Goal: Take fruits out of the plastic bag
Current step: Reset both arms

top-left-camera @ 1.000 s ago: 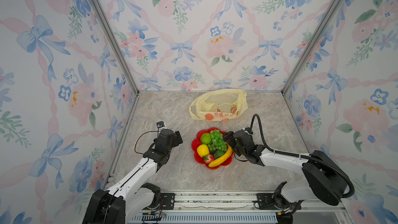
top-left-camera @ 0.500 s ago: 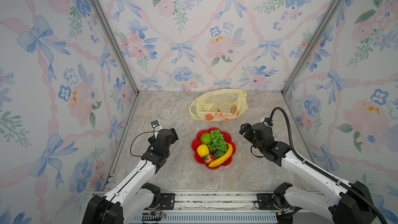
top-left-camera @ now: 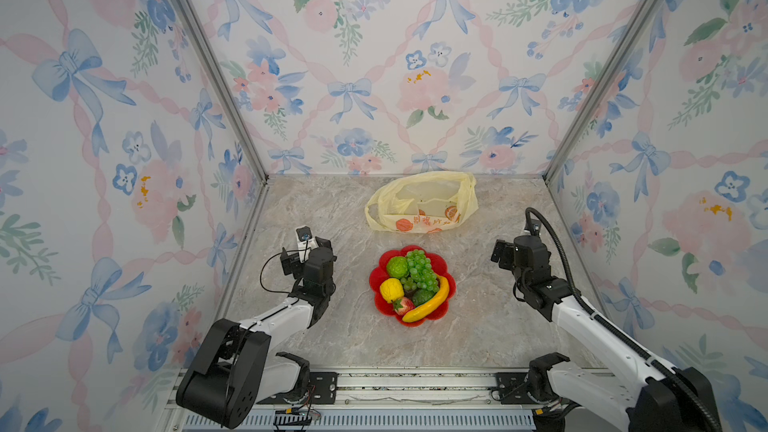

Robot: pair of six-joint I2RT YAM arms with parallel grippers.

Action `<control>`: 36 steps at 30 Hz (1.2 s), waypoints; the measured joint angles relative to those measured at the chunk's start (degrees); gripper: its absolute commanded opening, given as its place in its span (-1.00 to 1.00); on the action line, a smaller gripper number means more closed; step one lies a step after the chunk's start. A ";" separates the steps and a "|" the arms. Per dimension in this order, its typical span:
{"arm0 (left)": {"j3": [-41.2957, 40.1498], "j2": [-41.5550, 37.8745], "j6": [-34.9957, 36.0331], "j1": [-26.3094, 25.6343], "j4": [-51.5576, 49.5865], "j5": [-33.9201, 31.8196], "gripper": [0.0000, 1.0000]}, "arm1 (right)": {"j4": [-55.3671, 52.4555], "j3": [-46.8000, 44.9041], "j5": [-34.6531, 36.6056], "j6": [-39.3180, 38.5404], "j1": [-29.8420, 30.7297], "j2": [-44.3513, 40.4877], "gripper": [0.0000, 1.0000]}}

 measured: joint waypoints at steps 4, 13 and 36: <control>-6.08 4.92 5.07 2.99 12.15 6.40 0.96 | 6.78 -2.14 0.37 -4.24 -4.09 4.79 0.94; -7.58 16.31 7.17 11.58 29.55 23.52 0.96 | 26.12 -8.39 -4.76 -11.28 -7.89 15.06 0.94; -5.81 17.49 5.64 14.53 28.79 31.91 0.96 | 50.31 -10.23 -20.50 -15.06 -12.46 27.67 0.94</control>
